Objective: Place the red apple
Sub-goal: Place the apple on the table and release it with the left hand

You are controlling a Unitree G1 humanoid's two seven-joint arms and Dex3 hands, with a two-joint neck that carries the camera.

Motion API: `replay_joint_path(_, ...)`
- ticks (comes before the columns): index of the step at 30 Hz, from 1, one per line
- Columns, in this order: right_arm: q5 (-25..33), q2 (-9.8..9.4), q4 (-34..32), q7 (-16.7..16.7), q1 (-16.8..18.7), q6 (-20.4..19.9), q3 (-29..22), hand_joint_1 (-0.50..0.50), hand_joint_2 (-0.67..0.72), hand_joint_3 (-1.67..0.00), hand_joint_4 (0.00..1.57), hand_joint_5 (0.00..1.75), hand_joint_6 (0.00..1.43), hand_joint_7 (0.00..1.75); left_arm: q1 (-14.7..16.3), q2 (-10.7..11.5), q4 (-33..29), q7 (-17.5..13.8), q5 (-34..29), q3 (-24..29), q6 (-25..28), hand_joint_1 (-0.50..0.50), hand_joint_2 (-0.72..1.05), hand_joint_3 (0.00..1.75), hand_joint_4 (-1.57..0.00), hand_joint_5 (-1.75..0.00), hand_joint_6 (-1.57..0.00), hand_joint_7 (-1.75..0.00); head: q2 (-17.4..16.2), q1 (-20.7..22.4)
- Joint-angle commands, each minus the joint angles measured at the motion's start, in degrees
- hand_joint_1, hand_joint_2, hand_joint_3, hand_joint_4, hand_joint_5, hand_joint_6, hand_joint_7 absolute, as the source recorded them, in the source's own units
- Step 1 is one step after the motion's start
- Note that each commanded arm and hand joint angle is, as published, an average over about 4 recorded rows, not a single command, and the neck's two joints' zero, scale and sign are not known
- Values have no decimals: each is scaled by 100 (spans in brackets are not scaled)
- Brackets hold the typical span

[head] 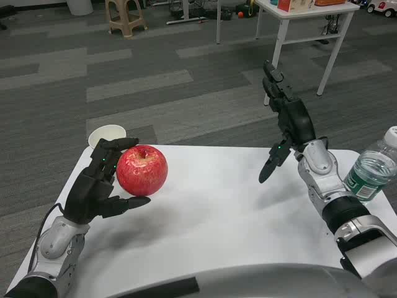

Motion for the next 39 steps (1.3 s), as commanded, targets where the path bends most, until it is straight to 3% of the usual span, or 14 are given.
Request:
replay_joint_path(1,27,41,120,-3,-98,-43,126,-42,72,0,0,0,0,0,-42,54,-249,158,-146,-255,-87,-32,105,0,-22,-175,-29,-133,-106,852)
replay_joint_path(3,27,41,123,-3,-98,-43,134,-42,72,0,0,0,0,0,-36,54,-254,158,-146,-252,-87,-32,105,0,-22,-175,-29,-133,-66,517)
replay_joint_path(14,27,50,106,-3,-96,-43,138,-42,66,0,0,0,0,3,-18,54,-272,158,-146,-252,-87,-32,105,0,-22,-175,-29,-133,-85,461)
replay_joint_path(25,27,50,90,-3,-72,-43,138,-42,72,0,0,0,0,3,-9,76,-384,158,-111,-258,-81,-32,105,0,-22,-175,-29,-134,-82,454)
replay_joint_path(29,27,36,90,-3,-72,-43,138,-42,69,0,0,0,0,0,-9,221,-712,176,-23,-250,-8,-32,105,0,-22,-175,-29,-140,-102,482)
replay_joint_path(34,27,32,104,-3,-72,-43,156,-42,72,0,0,0,0,2,-18,555,-1573,290,232,-144,330,-32,105,0,-22,-175,-29,-140,-142,504)
replay_joint_path(39,27,32,123,-3,-72,-43,180,-42,71,0,0,0,0,0,-80,695,-1830,330,300,-164,469,-32,105,0,-22,-175,-28,-140,-195,514)
